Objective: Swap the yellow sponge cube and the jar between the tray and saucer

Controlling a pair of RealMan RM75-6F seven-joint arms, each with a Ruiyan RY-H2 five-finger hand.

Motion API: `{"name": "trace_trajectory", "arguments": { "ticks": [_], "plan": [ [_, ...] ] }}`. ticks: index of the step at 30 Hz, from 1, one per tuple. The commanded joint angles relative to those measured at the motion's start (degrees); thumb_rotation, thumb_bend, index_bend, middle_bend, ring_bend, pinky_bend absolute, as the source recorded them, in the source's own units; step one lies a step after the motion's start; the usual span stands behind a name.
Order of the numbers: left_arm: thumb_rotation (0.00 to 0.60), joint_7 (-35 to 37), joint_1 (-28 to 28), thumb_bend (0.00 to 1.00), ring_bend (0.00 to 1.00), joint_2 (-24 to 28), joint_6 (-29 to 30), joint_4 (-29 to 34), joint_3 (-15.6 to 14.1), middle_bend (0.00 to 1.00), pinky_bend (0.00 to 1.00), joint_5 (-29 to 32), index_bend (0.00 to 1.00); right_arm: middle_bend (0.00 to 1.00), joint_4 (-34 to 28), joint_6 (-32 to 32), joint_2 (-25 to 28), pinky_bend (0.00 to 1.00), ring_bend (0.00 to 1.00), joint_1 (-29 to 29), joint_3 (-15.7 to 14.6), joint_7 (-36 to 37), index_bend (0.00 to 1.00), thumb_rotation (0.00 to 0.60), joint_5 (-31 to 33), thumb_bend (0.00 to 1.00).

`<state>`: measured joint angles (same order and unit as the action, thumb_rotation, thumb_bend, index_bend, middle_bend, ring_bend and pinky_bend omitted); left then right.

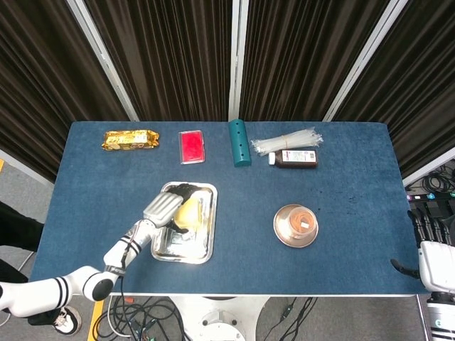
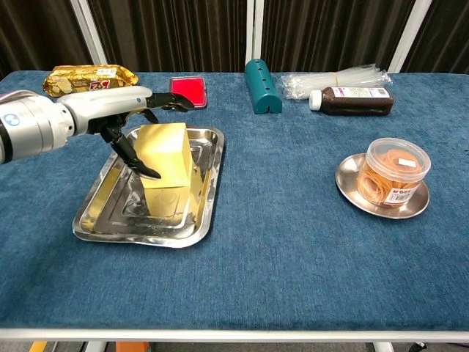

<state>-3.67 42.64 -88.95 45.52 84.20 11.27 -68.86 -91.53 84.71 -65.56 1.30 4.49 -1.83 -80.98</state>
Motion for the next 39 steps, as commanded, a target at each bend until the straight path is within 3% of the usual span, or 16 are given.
{"name": "trace_trajectory", "arguments": {
  "ticks": [1,8,16,21,26,31,39],
  "plan": [
    [0.600,0.4,0.5,0.07,0.00,-0.6,0.1,-0.7,-0.1,0.07,0.16,-0.5,0.07,0.00,0.1,0.0,0.0,0.00,0.00,0.0,0.0,0.1,0.00,0.600,0.0,0.00],
    [0.600,1.1,2.0,0.09,0.06,-2.6,-0.3,-3.8,-0.1,0.16,0.20,-0.4,0.12,0.00,0.4,0.0,0.0,0.00,0.00,-0.1,0.0,0.5,0.00,0.600,0.2,0.00],
    [0.600,-0.5,2.7,0.20,0.21,-4.0,1.3,-5.2,0.2,0.27,0.43,0.3,0.22,0.00,1.0,0.0,-0.3,0.00,0.00,-0.2,0.1,1.3,0.00,0.600,0.2,0.00],
    [0.600,-1.3,3.3,0.24,0.26,-3.7,2.1,-4.2,0.4,0.32,0.51,0.0,0.25,0.00,1.5,0.4,-0.3,0.00,0.00,-0.5,0.2,1.8,0.00,0.600,0.2,0.00],
    [0.600,-1.8,5.2,0.24,0.28,-3.4,1.7,-3.4,1.7,0.32,0.53,-0.6,0.25,0.00,1.9,0.6,-0.2,0.00,0.00,-0.7,0.2,2.2,0.00,0.600,0.3,0.00],
    [0.600,-1.2,9.8,0.24,0.29,-4.5,-0.2,-4.9,4.9,0.32,0.54,-1.9,0.25,0.00,2.0,0.9,-0.1,0.00,0.00,-0.9,0.3,2.5,0.00,0.600,0.3,0.00],
    [0.600,4.6,18.5,0.26,0.29,-10.4,-5.8,-13.6,8.3,0.32,0.54,-3.6,0.24,0.00,2.4,1.3,0.0,0.00,0.00,-1.3,0.5,3.1,0.00,0.600,0.5,0.00]
  ]
}}
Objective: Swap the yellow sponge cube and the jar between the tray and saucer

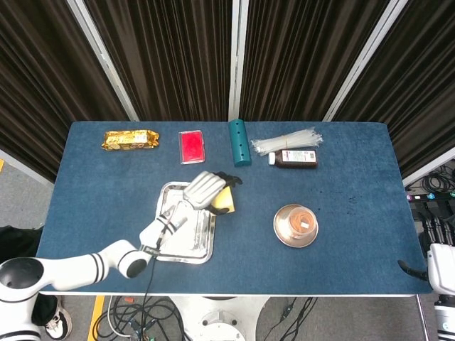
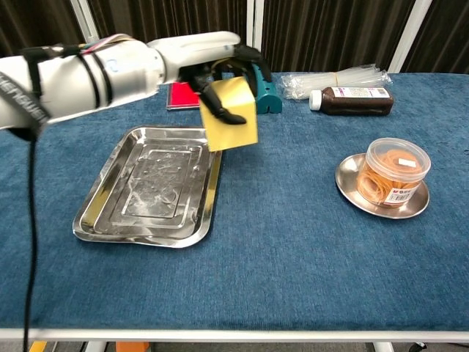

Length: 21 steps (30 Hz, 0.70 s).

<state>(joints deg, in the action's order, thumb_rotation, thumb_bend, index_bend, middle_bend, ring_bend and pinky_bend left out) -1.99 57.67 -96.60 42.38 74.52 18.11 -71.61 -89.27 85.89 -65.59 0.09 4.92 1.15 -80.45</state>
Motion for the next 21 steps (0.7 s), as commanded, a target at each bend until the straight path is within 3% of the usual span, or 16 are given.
{"name": "trace_trajectory", "arguments": {
  "ticks": [1,10,21],
  "plan": [
    [0.600,3.6,4.3,0.26,0.29,-3.6,-3.0,-5.1,1.6,0.32,0.54,-1.2,0.24,0.00,0.2,0.3,0.0,0.00,0.00,-0.2,0.1,0.3,0.00,0.600,0.0,0.00],
    [0.600,12.0,10.8,0.26,0.29,-10.4,-5.5,-15.2,1.7,0.32,0.54,-4.4,0.24,0.00,1.6,0.8,0.3,0.00,0.00,-1.1,0.6,2.3,0.00,0.600,1.3,0.00],
    [0.600,20.4,12.0,0.26,0.29,-16.7,-2.1,-25.6,-2.5,0.31,0.53,-9.5,0.23,0.00,2.7,0.4,0.4,0.00,0.00,-1.4,0.8,3.7,0.00,0.600,1.8,0.00]
  ]
}}
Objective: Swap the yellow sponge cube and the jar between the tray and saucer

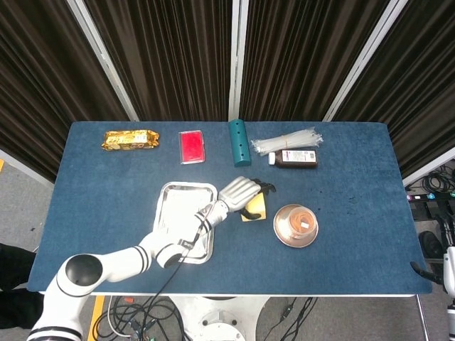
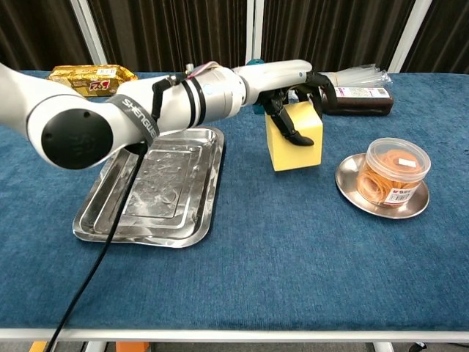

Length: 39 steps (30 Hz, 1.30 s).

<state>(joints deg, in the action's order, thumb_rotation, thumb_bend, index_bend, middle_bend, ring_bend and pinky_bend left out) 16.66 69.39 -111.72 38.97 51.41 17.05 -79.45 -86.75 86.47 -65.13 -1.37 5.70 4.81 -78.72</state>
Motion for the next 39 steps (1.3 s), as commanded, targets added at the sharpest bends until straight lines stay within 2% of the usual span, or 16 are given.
{"name": "trace_trajectory", "arguments": {
  "ticks": [1,4,9,14,18,20,23,26,31,35,39],
  "plan": [
    [0.600,2.3,0.4,0.26,0.29,-1.8,1.6,-3.2,-1.7,0.31,0.53,-2.0,0.23,0.00,0.2,-0.2,-0.1,0.00,0.00,0.0,0.0,0.1,0.00,0.600,0.1,0.00],
    [0.600,4.2,0.5,0.26,0.27,-2.6,2.4,-4.7,-2.7,0.29,0.50,-3.1,0.23,0.00,0.4,-0.3,-0.2,0.00,0.00,0.0,0.0,0.2,0.00,0.600,0.1,0.00],
    [0.600,5.2,0.2,0.24,0.12,-3.7,4.7,-6.9,-3.9,0.18,0.35,-4.3,0.20,0.00,0.5,-0.5,-0.2,0.00,0.00,0.0,0.1,0.3,0.00,0.600,0.2,0.00],
    [0.600,5.1,-0.7,0.22,0.08,-3.4,7.0,-7.0,-4.6,0.14,0.29,-4.8,0.17,0.00,0.5,-0.8,-0.3,0.00,0.00,0.1,0.1,0.3,0.00,0.600,0.2,0.00],
    [0.600,3.3,-3.0,0.22,0.08,-0.8,9.1,-3.9,-5.3,0.14,0.28,-4.5,0.16,0.00,0.1,-0.9,-0.2,0.00,0.00,0.2,0.1,-0.1,0.00,0.600,0.0,0.00],
    [0.600,1.7,-4.9,0.22,0.08,1.3,10.6,-1.1,-5.7,0.14,0.27,-4.2,0.16,0.00,-0.2,-1.1,-0.1,0.00,0.00,0.2,0.0,-0.3,0.00,0.600,-0.1,0.00],
    [0.600,-3.0,-9.6,0.21,0.07,7.1,14.0,5.9,-6.9,0.14,0.26,-3.1,0.15,0.00,-0.7,-1.4,0.0,0.00,0.00,0.5,-0.2,-0.9,0.00,0.600,-0.6,0.00],
    [0.600,-10.3,-16.2,0.21,0.06,16.0,17.7,16.9,-8.0,0.13,0.26,0.3,0.15,0.00,-1.6,-2.7,0.4,0.00,0.00,1.2,-0.7,-2.4,0.00,0.600,-1.1,0.00],
    [0.600,-19.7,-25.2,0.21,0.06,27.1,23.4,31.4,-10.2,0.13,0.24,6.3,0.15,0.00,-4.4,-6.1,1.0,0.00,0.00,3.4,-1.2,-5.8,0.00,0.600,-1.7,0.00],
    [0.600,-23.0,-31.5,0.20,0.06,32.5,28.6,39.5,-12.6,0.13,0.24,8.5,0.15,0.00,-7.5,-9.4,1.3,0.00,0.00,6.4,-0.4,-9.3,0.00,0.600,-1.7,0.00],
    [0.600,-23.6,-35.7,0.20,0.06,34.8,32.5,43.3,-14.4,0.13,0.24,8.0,0.15,0.00,-11.2,-13.0,1.0,0.00,0.00,9.6,1.0,-13.8,0.00,0.600,0.5,0.00]
  ]
}}
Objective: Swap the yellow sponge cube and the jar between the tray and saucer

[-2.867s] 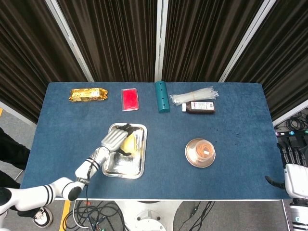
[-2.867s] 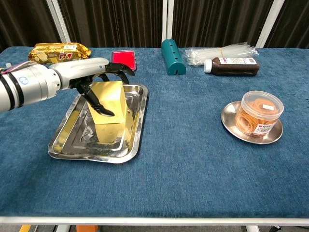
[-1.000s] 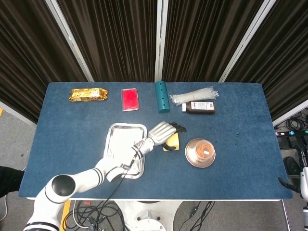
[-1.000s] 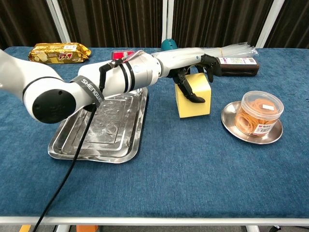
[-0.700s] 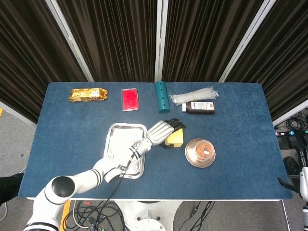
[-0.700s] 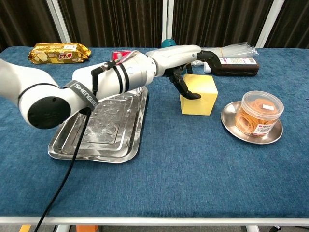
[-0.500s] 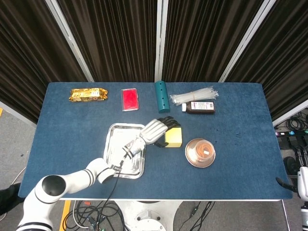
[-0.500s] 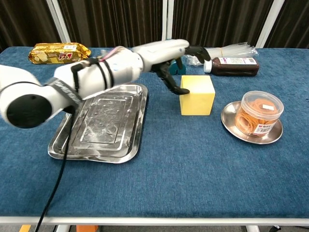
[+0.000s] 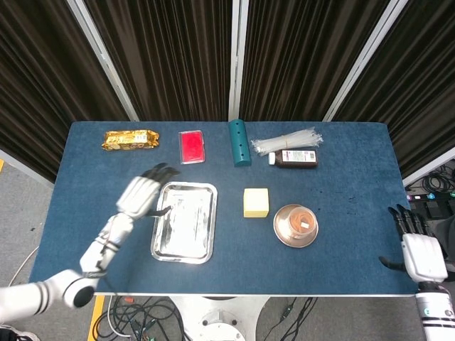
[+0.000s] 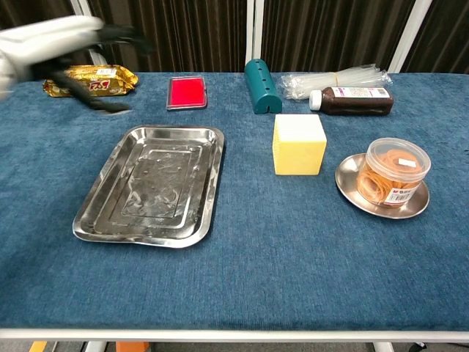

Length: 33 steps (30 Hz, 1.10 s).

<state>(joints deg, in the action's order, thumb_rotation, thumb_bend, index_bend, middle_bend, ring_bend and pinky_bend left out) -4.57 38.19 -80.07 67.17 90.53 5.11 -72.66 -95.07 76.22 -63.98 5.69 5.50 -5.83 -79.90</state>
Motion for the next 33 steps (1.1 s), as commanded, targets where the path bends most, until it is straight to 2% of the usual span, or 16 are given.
{"name": "trace_trajectory", "arguments": {
  "ticks": [1,10,16,22,28,33],
  "plan": [
    [0.600,-2.5,-5.4,0.20,0.06,3.4,5.2,4.8,-2.7,0.13,0.24,1.0,0.15,0.01,-3.5,-3.5,-0.4,0.00,0.00,3.3,1.6,-4.0,0.00,0.600,2.2,0.00],
    [0.600,-3.4,-12.0,0.19,0.06,5.4,11.0,8.1,-5.2,0.13,0.24,-1.9,0.15,0.07,-4.1,-13.0,-5.8,0.00,0.00,11.9,4.1,-12.6,0.00,0.600,8.9,0.00],
    [0.600,-2.8,-16.1,0.19,0.06,5.5,14.6,8.1,-5.5,0.13,0.23,-2.8,0.15,0.07,-3.0,-16.0,-9.9,0.01,0.00,16.0,4.6,-15.4,0.00,0.600,12.0,0.00],
    [0.600,-1.6,-18.8,0.19,0.06,6.1,15.5,7.8,-6.1,0.13,0.23,-3.4,0.15,0.11,-2.0,-16.8,-12.8,0.10,0.00,18.3,4.4,-17.5,0.00,0.600,13.9,0.00],
    [0.600,-0.2,-20.7,0.19,0.06,6.5,15.8,7.0,-5.8,0.13,0.23,-3.8,0.15,0.16,-1.7,-17.8,-14.7,0.20,0.06,19.9,3.8,-18.8,0.00,0.600,16.2,0.00],
    [0.600,0.4,-21.9,0.19,0.06,6.6,15.8,6.5,-5.4,0.13,0.23,-4.3,0.15,0.16,-1.0,-18.5,-15.8,0.23,0.08,21.3,3.4,-19.9,0.04,0.600,18.1,0.00]
  ]
}}
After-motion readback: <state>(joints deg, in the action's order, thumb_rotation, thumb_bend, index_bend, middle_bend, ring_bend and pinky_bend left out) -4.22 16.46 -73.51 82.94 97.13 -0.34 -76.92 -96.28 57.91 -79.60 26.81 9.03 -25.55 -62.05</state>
